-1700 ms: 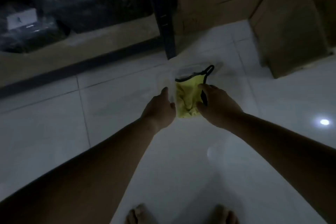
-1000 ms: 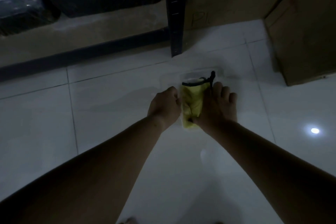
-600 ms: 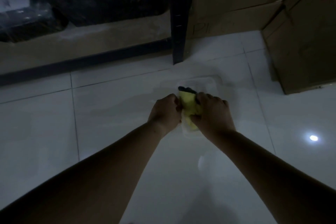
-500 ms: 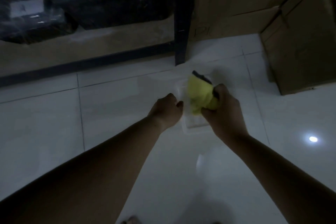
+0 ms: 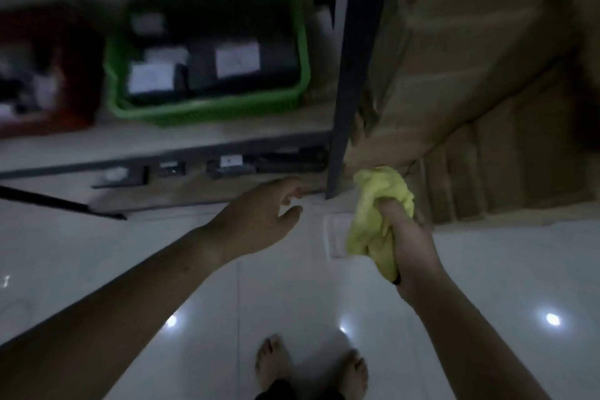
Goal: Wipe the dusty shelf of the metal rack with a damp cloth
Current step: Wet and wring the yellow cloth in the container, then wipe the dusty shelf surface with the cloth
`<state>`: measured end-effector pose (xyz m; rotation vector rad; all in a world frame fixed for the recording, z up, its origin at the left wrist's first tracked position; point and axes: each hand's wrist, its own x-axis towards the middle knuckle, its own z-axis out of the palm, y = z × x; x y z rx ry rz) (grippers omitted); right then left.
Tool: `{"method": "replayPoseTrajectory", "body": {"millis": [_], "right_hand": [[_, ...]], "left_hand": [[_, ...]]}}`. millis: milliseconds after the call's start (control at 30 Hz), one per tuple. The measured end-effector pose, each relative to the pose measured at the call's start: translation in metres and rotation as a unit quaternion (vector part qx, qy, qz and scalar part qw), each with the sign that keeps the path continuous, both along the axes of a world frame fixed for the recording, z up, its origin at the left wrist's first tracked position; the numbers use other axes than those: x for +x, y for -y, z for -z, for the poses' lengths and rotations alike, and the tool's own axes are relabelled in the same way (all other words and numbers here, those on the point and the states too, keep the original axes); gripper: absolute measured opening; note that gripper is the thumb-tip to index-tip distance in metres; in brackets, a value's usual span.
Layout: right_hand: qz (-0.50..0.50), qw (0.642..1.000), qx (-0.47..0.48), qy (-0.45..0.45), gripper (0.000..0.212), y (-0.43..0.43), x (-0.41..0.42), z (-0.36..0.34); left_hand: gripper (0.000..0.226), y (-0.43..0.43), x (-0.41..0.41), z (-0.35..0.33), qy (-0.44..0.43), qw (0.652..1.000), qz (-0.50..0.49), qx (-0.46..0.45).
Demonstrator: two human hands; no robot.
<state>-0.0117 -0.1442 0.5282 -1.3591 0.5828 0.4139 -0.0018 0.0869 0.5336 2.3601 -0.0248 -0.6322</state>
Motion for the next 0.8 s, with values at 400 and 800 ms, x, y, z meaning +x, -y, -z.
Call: {"method": "replayPoseTrajectory", "body": {"millis": [400, 800], "right_hand": [[-0.127, 0.979, 0.014, 0.160, 0.025, -0.035, -0.009, -0.332], [-0.193, 0.906, -0.208, 0.313, 0.004, -0.102, 0.060, -0.403]], "left_hand": [[0.032, -0.010, -0.033, -0.325, 0.303, 0.953, -0.011, -0.011], [0.037, -0.152, 0.035, -0.310, 0.397, 0.903, 0.000, 0.164]]}}
